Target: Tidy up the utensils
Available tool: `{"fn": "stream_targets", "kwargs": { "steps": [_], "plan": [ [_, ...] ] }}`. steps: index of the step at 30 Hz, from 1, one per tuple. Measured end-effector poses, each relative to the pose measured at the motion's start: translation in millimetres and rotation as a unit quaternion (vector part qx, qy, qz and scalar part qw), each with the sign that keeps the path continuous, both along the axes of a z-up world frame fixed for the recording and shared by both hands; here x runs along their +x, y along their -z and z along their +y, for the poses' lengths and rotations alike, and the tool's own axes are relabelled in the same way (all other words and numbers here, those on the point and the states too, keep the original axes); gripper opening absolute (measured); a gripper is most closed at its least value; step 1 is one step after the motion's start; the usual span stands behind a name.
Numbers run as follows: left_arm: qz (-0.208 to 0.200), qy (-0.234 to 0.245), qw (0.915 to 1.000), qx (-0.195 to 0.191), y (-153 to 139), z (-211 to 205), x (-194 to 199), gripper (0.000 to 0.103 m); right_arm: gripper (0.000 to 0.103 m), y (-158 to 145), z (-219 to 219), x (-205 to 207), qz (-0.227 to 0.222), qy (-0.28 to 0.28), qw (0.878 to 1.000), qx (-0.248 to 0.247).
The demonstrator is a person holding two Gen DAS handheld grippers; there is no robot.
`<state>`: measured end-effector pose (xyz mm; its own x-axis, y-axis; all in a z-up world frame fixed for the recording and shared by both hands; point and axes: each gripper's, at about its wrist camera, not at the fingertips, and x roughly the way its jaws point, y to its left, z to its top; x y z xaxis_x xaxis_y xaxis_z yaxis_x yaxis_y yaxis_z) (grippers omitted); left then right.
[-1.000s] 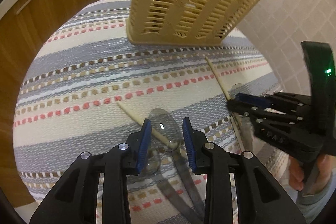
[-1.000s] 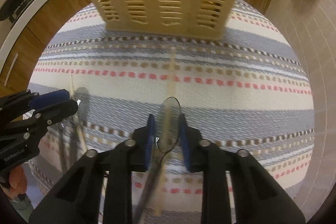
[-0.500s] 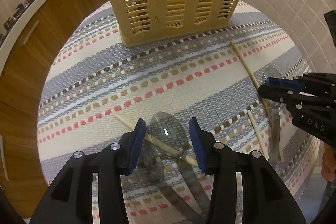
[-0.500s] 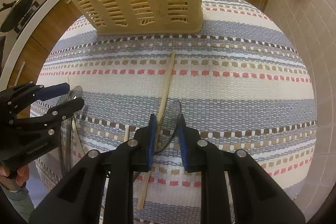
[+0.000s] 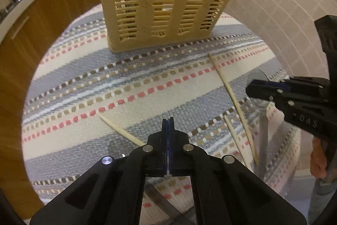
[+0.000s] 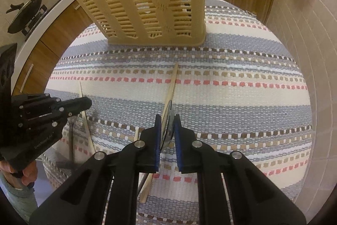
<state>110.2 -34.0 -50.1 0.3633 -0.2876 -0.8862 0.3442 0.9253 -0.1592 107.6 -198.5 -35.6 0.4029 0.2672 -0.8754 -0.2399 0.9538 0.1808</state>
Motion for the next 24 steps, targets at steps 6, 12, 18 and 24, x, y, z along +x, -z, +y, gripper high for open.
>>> {"fn": "stream_targets", "kwargs": {
  "steps": [6, 12, 18, 24],
  "plan": [
    [-0.022, 0.076, 0.9968, 0.012, -4, 3, -42, 0.006, 0.01, 2, -7, -3, 0.008, -0.003, 1.0, -0.002],
    [-0.055, 0.167, 0.981, 0.082, -5, -24, -97, 0.017, 0.01, 12, -12, -21, 0.01, -0.014, 1.0, -0.01],
    [-0.055, 0.189, 0.973, 0.121, 9, -37, -115, 0.027, 0.01, 16, -24, -24, 0.026, -0.006, 0.999, 0.039],
    [-0.044, 0.204, 0.9677, 0.142, 18, -51, -118, 0.025, 0.01, 15, -33, -27, 0.033, 0.004, 0.998, 0.045]
  ]
}}
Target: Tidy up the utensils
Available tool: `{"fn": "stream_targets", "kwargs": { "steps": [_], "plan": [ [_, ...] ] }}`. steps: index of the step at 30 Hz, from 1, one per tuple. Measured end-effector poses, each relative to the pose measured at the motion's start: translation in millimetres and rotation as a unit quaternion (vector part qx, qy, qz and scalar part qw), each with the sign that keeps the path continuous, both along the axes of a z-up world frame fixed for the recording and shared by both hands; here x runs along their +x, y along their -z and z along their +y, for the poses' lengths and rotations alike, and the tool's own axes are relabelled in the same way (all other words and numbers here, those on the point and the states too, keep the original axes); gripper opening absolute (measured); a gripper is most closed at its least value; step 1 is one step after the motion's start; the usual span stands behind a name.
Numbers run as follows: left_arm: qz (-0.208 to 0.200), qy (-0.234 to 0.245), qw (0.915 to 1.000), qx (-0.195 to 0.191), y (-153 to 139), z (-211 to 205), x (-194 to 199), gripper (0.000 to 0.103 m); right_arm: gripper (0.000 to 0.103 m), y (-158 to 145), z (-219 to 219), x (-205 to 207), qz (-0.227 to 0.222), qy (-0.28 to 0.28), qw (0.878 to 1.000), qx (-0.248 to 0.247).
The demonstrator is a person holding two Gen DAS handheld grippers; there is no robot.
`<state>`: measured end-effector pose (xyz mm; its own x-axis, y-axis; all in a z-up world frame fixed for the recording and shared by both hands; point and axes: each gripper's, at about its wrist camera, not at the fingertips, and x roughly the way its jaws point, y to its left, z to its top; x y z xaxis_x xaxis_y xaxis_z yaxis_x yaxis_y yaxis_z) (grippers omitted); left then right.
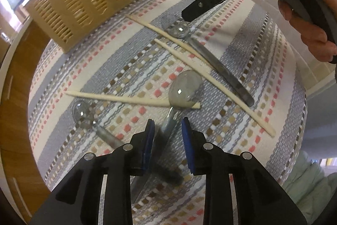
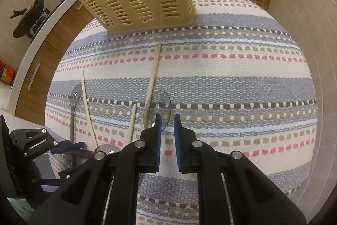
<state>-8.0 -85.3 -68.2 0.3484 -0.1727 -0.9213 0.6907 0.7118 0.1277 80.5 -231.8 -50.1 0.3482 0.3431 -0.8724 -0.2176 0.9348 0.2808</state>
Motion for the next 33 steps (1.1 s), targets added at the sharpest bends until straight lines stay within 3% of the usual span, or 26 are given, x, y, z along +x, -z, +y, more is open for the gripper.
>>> {"fn": "stream_targets", "kwargs": {
  "steps": [3, 5, 7, 12, 15, 17, 21, 25, 26, 28, 33],
  "plan": [
    [0.004, 0.01, 0.9998, 0.016, 0, -8, 3, 0.022, 0.01, 0, -2, 0, 0.003, 0.002, 1.0, 0.002],
    [0.022, 0.015, 0.9996, 0.012, 0, -11, 6, 0.011, 0.01, -1, -3, 0, 0.004, 0.001, 1.0, 0.006],
    [0.021, 0.018, 0.9996, 0.01, 0, -12, 6, 0.011, 0.01, -1, -1, 1, 0.006, 0.002, 1.0, 0.011],
    [0.046, -0.027, 0.9951, -0.083, -7, 14, 18, 0.01, 0.014, 0, -1, 1, 0.021, -0.002, 1.0, 0.007],
    [0.047, -0.076, 0.9855, -0.145, -16, 41, 30, 0.01, 0.026, 6, 3, 0, 0.037, -0.005, 0.999, 0.003],
    [0.042, -0.107, 0.9776, -0.176, -22, 58, 38, 0.01, 0.028, 10, 9, -1, 0.039, -0.007, 0.999, 0.003],
    [0.033, -0.143, 0.9665, -0.21, -31, 82, 48, 0.01, 0.028, 12, 26, -5, 0.043, -0.015, 0.999, -0.019],
    [0.032, -0.157, 0.9586, -0.236, -35, 95, 54, 0.01, 0.028, 14, 46, -2, 0.043, -0.013, 0.996, -0.077],
    [0.033, -0.158, 0.9571, -0.241, -36, 96, 52, 0.01, 0.022, 13, 49, -1, 0.044, -0.013, 0.995, -0.087],
    [0.032, -0.16, 0.9543, -0.25, -40, 97, 51, 0.01, 0.013, 14, 50, 1, 0.056, -0.017, 0.996, -0.073],
    [0.026, -0.163, 0.9486, -0.27, -44, 99, 57, 0.01, 0.011, 16, 48, 2, 0.056, -0.012, 0.997, -0.051]
  ]
}}
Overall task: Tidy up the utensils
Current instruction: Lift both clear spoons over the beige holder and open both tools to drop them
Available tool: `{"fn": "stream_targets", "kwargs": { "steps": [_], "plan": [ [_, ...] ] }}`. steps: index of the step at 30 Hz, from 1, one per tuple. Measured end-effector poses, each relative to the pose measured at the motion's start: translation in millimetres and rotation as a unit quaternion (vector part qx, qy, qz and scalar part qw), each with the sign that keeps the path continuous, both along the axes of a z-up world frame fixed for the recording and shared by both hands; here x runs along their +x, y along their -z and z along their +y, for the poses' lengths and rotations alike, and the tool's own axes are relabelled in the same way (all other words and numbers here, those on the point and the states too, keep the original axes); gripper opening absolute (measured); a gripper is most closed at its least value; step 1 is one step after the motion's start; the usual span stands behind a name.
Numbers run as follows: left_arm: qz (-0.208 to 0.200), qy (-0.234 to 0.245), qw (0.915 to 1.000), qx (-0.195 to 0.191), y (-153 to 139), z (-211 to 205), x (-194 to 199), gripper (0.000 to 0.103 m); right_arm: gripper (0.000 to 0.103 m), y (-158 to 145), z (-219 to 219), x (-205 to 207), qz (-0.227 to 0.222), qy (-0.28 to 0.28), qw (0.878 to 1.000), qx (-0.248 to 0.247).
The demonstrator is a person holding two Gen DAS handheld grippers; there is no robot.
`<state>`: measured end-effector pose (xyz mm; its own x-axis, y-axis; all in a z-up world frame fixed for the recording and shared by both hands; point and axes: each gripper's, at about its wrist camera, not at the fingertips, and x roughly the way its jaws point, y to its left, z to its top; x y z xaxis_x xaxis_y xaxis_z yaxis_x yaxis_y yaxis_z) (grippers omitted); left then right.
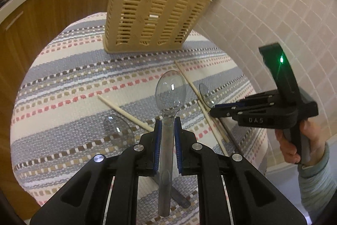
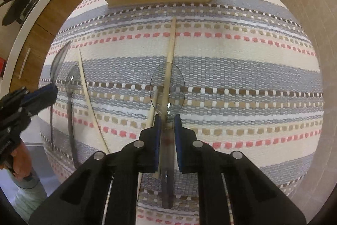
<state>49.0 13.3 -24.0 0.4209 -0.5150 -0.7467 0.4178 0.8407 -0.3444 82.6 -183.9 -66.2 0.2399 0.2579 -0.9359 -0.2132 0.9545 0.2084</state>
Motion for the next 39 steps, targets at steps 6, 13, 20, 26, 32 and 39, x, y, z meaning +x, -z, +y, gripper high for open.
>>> {"fn": "stream_targets", "kwargs": {
  "steps": [6, 13, 20, 26, 32, 39],
  "plan": [
    [-0.022, -0.016, 0.9993, -0.027, -13, 10, 2, 0.01, 0.01, -22, -12, -19, -0.056, -0.002, 0.998, 0.028],
    [-0.1, -0.04, 0.9921, -0.063, -50, 14, 0, 0.01, 0.01, -72, -20, -40, -0.161, 0.006, 0.985, 0.068],
    [-0.228, -0.088, 0.9654, -0.09, -104, 23, 7, 0.01, 0.01, -124, -22, -42, -0.308, 0.028, 0.947, 0.085],
    [-0.31, -0.106, 0.9369, -0.122, -144, 27, 30, 0.01, 0.01, -162, -26, -21, -0.417, 0.064, 0.901, 0.102],
    [-0.338, -0.118, 0.9226, -0.144, -161, 17, 78, 0.01, 0.01, -177, -33, 30, -0.45, 0.101, 0.878, 0.131],
    [-0.343, -0.116, 0.9219, -0.139, -148, -3, 119, 0.01, 0.01, -178, -32, 76, -0.465, 0.114, 0.864, 0.157]
  ]
}}
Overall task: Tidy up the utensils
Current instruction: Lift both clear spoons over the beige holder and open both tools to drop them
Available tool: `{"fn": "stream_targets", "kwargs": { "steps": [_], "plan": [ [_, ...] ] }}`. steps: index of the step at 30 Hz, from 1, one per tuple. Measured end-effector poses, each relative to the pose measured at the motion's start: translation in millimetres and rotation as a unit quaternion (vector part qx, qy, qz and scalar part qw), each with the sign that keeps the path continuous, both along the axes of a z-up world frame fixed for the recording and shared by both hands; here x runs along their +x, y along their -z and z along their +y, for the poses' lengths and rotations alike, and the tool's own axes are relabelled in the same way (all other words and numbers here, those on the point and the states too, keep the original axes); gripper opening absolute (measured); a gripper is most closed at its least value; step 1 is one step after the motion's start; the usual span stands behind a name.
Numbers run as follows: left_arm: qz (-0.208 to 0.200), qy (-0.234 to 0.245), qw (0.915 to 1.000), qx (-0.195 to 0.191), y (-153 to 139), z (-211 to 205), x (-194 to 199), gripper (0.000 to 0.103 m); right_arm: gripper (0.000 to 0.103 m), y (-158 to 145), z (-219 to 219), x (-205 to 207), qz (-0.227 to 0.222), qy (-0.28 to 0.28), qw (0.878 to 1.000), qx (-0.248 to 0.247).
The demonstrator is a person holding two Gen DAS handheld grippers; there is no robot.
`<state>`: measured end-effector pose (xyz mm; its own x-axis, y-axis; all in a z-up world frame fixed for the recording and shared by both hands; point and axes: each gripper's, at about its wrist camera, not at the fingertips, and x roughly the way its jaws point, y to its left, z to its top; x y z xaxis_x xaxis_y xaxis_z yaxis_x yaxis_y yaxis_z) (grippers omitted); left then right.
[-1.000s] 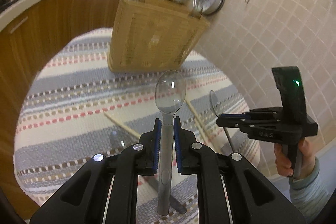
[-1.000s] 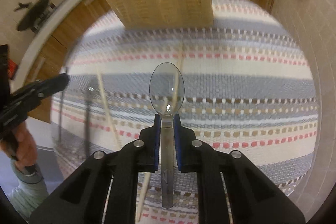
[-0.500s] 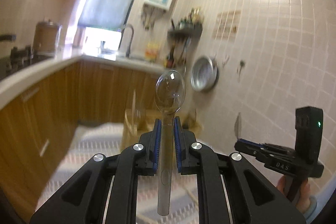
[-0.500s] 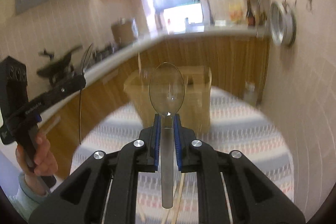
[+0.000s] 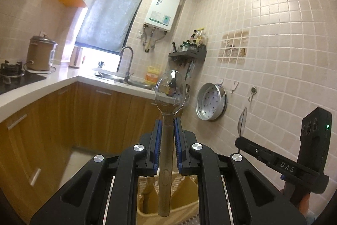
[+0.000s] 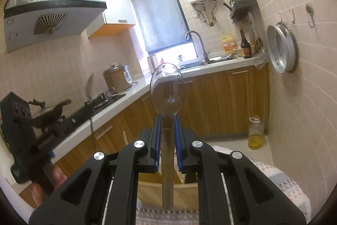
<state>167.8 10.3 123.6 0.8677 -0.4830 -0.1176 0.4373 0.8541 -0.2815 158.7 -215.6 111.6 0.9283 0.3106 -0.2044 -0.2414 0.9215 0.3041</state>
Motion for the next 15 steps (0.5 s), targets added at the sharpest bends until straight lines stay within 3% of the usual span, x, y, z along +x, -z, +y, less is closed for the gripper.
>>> {"fn": "stream_targets", "kwargs": {
  "steps": [15],
  "plan": [
    [-0.008, -0.038, 0.9991, 0.014, 41, -2, 37, 0.011, 0.01, 31, 31, 43, -0.022, 0.04, 0.998, -0.03]
  ]
}}
